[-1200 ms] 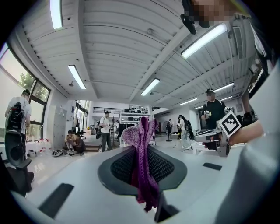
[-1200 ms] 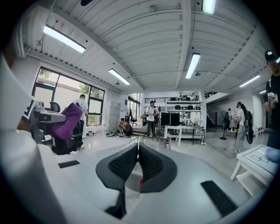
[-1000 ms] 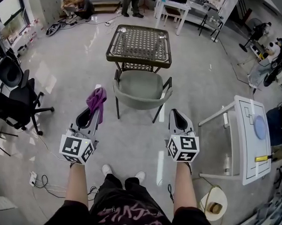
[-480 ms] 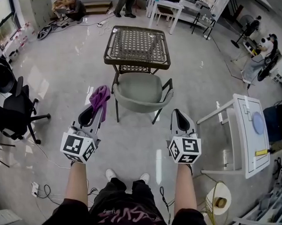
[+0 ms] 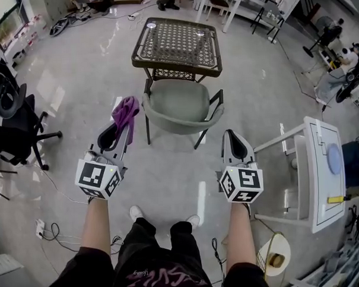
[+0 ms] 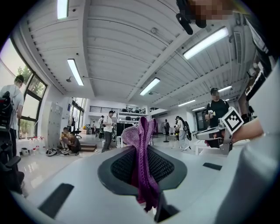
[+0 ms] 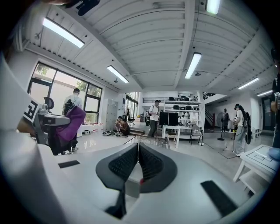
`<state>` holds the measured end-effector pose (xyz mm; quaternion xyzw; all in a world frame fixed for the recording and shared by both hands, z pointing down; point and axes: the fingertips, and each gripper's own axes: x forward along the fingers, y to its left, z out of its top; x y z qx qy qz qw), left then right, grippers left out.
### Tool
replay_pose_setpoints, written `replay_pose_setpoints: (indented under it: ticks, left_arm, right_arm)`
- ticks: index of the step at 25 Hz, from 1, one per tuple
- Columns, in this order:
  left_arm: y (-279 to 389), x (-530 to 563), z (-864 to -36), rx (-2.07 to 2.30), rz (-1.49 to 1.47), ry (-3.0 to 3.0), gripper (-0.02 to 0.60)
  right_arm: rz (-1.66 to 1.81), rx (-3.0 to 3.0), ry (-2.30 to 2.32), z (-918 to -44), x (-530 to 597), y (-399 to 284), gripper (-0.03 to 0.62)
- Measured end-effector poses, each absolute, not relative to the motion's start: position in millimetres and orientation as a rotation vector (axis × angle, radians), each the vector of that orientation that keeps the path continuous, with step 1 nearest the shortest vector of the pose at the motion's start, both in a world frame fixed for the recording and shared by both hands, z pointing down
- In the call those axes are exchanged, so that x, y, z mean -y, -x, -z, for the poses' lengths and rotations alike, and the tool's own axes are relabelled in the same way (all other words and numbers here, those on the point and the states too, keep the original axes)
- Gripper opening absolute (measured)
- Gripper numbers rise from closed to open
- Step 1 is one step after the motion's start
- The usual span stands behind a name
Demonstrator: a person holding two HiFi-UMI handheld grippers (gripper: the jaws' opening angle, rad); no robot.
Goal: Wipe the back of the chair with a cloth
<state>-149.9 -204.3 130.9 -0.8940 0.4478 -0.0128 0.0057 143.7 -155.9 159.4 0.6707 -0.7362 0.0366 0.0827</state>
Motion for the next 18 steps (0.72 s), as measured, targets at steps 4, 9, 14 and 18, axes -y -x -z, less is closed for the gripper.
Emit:
replay_pose_setpoints:
  ticks: [4, 9, 14, 18]
  left_arm:
    - [136, 201, -153, -1.431, 0.069, 2.783, 0.080]
    - [124, 207, -187, -1.461, 0.050, 2.790, 0.080]
    - [114, 214, -231, -1.475, 0.048, 2.776, 0.080]
    - [112, 220, -278, -1.502, 0.057, 2.770, 0.080]
  right_arm:
    - [-0.137, 2.216, -1.985, -184, 162, -158, 0.028]
    - [-0.159, 2.233, -1.980, -221, 169, -169, 0.028]
    - [-0.177, 2.230, -1.974, -273, 173, -177, 0.028]
    - [-0.190, 2.231, -1.964, -315, 177, -181, 0.028]
